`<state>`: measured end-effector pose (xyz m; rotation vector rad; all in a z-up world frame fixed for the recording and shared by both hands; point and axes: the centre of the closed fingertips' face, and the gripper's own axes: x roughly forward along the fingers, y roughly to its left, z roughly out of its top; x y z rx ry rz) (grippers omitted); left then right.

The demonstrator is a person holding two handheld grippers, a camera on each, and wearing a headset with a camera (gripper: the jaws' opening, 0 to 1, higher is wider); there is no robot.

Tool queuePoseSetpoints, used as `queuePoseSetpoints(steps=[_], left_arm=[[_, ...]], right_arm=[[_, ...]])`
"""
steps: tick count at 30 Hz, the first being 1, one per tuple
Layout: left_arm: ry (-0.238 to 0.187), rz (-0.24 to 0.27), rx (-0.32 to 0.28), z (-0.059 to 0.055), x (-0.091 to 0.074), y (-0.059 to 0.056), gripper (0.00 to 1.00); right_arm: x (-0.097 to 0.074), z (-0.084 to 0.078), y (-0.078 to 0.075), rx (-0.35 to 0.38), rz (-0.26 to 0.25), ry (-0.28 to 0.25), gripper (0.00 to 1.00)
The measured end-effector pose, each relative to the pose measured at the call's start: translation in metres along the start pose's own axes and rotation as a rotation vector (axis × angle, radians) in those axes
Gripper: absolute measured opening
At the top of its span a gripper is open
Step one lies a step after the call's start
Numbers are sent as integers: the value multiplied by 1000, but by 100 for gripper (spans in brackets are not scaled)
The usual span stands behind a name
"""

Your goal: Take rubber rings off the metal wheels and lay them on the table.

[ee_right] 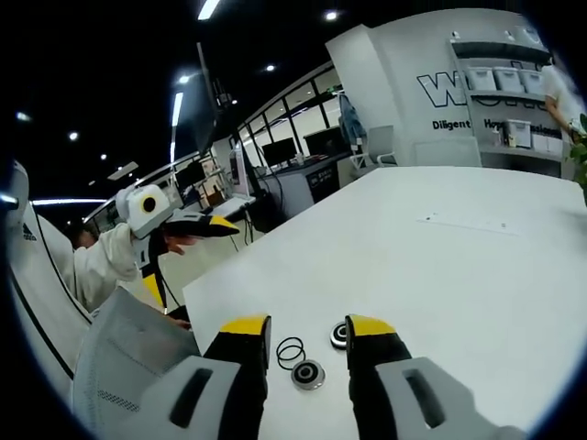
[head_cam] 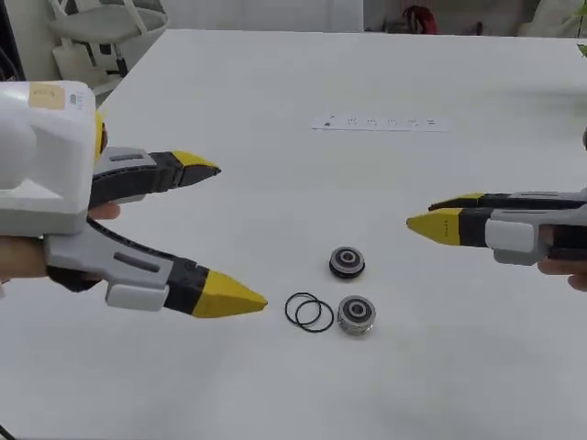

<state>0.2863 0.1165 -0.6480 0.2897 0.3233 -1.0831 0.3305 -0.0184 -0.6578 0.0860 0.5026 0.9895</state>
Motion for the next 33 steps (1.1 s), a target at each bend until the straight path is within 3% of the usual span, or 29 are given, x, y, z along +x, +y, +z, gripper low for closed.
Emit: queuePoseSetpoints(steps=[14, 23, 27, 33], left_arm=[[-17, -16, 10, 14, 12, 17, 96], [-5, -23, 75, 30, 23, 23, 95], [9, -10, 107, 33, 30, 32, 95], [-7, -40, 113, 41, 48, 36, 89]], right_arm=[[7, 25, -10, 5, -21, -44, 33], [17, 50, -19, 4, -17, -91, 35], [23, 52, -23, 1, -14, -92, 36], [30, 48, -34, 1, -8, -89, 36]])
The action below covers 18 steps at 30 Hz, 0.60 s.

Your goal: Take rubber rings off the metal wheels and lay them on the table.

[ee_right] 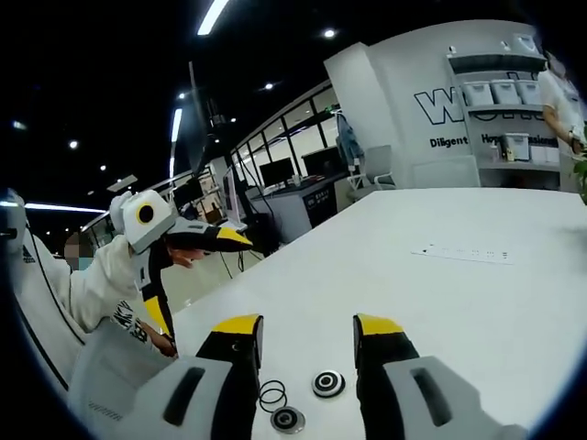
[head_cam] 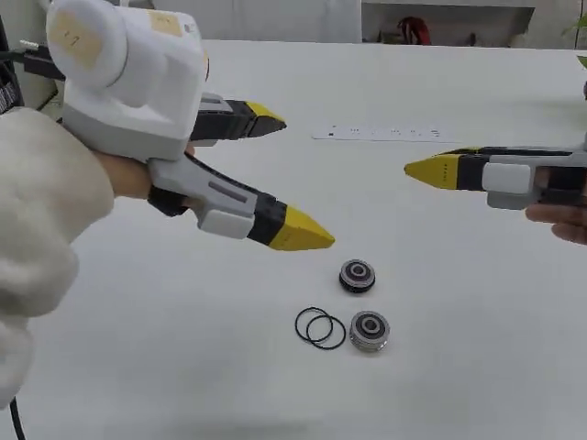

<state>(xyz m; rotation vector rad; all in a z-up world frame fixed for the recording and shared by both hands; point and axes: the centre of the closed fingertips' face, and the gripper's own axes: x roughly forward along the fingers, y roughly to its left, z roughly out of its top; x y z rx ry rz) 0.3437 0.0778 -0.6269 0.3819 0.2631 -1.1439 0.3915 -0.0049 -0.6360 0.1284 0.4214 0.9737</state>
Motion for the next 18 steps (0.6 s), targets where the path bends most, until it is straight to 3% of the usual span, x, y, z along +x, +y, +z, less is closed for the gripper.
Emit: queuePoseSetpoints(steps=[6, 12, 15, 18], left_arm=[[-24, -24, -1, 3, 20, 5, 89], [-59, -50, -28, 2, 33, 10, 87], [-74, -47, -27, -1, 41, 17, 86], [-88, -40, -34, -4, 48, 22, 83]], right_arm=[[11, 12, -8, 35, -9, -63, 38], [16, 4, -15, 26, -11, -119, 37], [16, -18, -27, 35, -31, -83, 34], [16, -38, -36, -37, -59, 11, 35]])
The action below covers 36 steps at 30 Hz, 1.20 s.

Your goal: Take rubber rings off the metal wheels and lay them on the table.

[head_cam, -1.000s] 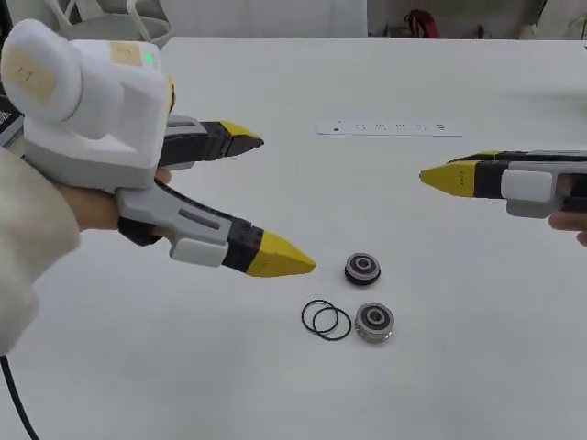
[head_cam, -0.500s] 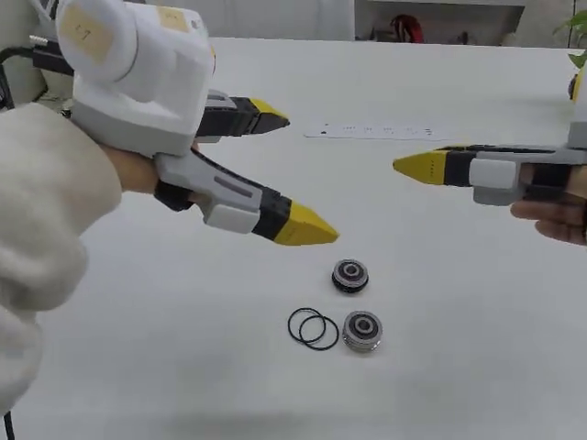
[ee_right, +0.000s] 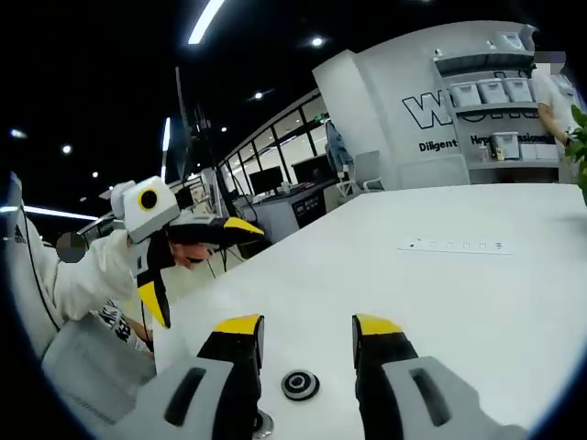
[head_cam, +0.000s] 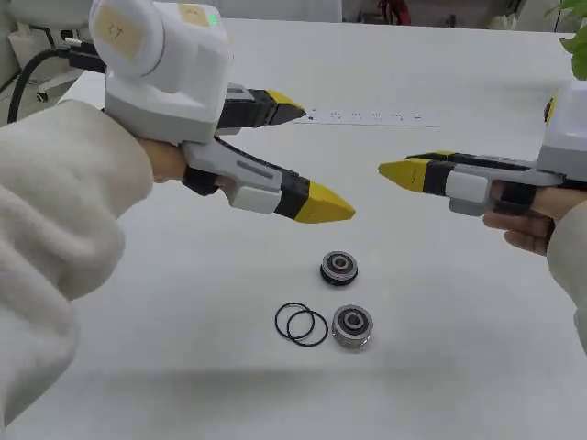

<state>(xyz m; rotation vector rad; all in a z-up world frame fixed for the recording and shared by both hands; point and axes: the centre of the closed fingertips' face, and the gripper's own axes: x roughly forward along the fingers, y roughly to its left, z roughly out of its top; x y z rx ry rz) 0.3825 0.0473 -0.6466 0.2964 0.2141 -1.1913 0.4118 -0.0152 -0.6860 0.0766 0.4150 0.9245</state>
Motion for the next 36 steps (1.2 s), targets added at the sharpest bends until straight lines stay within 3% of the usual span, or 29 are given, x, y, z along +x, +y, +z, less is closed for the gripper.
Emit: queuePoseSetpoints(steps=[2, 4, 6, 10, 15, 26, 31, 36], left_arm=[[-22, 6, -13, -3, 4, 0, 80], [-50, 2, -22, -5, 7, -3, 78], [-55, 0, -35, -13, 10, -6, 78], [-55, -26, -48, -28, 11, -18, 76], [-16, -10, -58, -43, 17, -16, 74], [52, 9, -48, -75, 39, -19, 55], [43, 25, -104, -84, 44, -20, 47], [68, 39, -96, -93, 48, -20, 41]], right_arm=[[2, -10, 0, -62, -2, 33, 34], [6, -17, 4, -46, 22, 41, 33], [10, -26, 8, -35, 49, 62, 34], [17, -45, 15, -91, 82, 127, 34], [22, -63, 26, -126, 125, 186, 34], [26, -87, 21, -101, 117, 234, 32], [31, -92, 24, -111, 114, 252, 30], [36, -105, 27, -128, 124, 282, 28]])
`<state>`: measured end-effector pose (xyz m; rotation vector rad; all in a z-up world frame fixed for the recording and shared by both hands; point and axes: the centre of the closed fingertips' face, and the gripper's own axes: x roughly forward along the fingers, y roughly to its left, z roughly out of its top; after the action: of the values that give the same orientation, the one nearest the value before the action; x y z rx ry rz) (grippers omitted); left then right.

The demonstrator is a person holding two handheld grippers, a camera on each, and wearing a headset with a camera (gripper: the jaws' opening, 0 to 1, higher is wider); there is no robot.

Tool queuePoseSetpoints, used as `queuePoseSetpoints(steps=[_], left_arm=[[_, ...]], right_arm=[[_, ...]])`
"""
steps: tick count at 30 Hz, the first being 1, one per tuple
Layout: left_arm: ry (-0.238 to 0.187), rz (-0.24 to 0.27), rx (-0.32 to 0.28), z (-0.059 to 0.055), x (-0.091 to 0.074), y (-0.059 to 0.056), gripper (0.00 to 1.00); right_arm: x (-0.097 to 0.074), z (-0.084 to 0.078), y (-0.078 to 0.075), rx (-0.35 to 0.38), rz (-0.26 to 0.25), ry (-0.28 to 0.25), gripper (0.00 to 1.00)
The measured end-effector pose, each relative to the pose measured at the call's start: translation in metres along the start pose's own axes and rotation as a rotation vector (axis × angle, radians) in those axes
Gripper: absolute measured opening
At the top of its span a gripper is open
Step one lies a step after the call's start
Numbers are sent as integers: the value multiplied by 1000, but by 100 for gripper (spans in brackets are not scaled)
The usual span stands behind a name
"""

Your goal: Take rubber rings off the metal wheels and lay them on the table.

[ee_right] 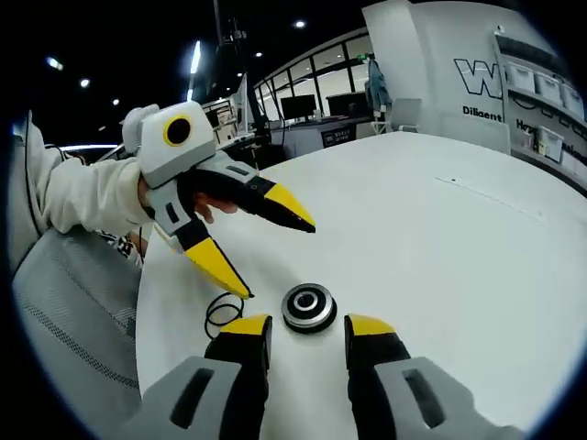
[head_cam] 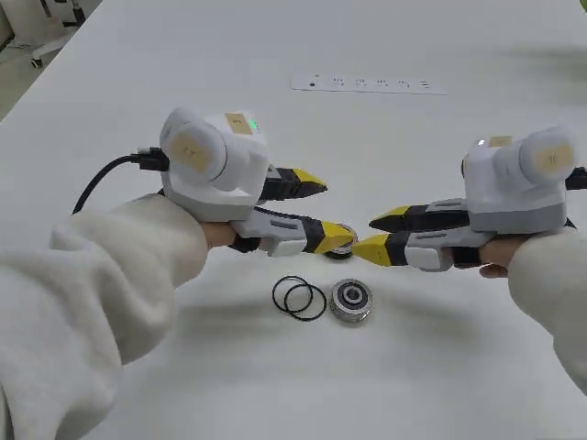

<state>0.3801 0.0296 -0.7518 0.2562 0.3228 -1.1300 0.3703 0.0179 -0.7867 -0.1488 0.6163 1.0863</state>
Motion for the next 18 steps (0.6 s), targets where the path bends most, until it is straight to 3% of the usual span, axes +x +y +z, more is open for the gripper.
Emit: queuePoseSetpoints(steps=[3, 10, 18], left_arm=[[6, 0, -4, -3, 3, -1, 37], [65, 11, 8, -21, 12, -4, 29], [60, 24, -17, -22, 17, -5, 22]], right_arm=[[3, -5, -2, -13, -17, 17, 27], [4, -9, -7, 4, -39, 19, 25], [9, -6, -3, -26, -29, 19, 22]])
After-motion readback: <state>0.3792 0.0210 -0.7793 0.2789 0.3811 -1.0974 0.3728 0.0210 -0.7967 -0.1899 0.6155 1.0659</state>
